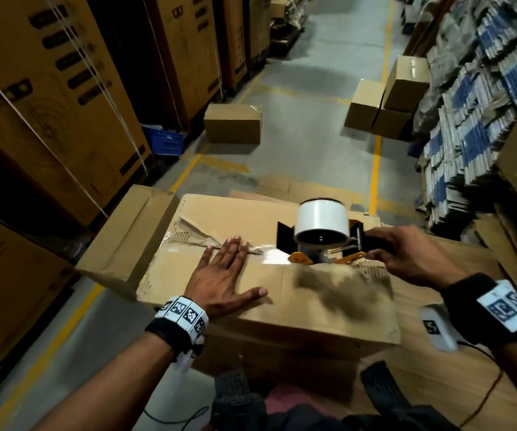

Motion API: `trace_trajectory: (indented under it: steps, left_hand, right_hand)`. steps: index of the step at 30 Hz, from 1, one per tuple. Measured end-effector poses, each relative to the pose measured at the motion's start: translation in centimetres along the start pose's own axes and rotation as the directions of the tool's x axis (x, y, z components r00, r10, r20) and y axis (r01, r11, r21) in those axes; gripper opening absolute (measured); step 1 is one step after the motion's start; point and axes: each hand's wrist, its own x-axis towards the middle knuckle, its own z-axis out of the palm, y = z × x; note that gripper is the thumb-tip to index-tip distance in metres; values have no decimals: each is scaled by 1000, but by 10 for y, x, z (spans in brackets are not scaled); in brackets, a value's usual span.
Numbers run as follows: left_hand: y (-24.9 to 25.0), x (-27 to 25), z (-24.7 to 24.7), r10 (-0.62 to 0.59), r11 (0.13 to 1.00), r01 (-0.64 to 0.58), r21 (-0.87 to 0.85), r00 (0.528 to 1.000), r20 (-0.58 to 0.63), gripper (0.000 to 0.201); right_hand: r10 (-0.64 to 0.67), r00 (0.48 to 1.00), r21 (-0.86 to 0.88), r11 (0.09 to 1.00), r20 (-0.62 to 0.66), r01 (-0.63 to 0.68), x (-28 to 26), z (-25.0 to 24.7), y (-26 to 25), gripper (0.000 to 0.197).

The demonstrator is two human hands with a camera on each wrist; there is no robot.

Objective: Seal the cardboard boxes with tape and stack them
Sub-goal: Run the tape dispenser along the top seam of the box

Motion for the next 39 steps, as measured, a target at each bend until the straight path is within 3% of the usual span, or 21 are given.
trace_trajectory:
  steps: [4,8,19,25,28,31,34,39]
  left_hand:
    - [0,0,1,5,1000,-5,13,1000,6,115]
    - [0,0,1,11,1000,-11,16,1000,5,114]
    - [-22,-7,2,48,999,-48,18,999,-15,112]
    - [-43,-13,-2,53,997,-54,59,999,7,113]
    - [-17,-13,-12,58,997,-60,57,998,22,118]
    - [26,-4,-16,139,988,-140,59,990,12,121]
    - [54,8,-8,171,983,-174,56,984,57,122]
    - [58,10,-7,149,985,-156,79,985,88,122]
  right_hand:
    - [45,996,12,999,-74,-45,-23,-21,43,37]
    - [30,996,18,999,-90,-29,-34,-9,70,36]
    - [23,997,116,993,-70,-15,-39,38,83,40]
    - [22,998,260,966,-56,-7,-46,57,68,27]
    - [32,998,288,958,-45,-18,-48,56,67,36]
    - [31,999,272,962,-42,-19,-47,53,65,41]
    - [41,999,296,954,5,-41,-45,55,64,30]
    - [57,998,293,954,16,-59,-41,68,73,23]
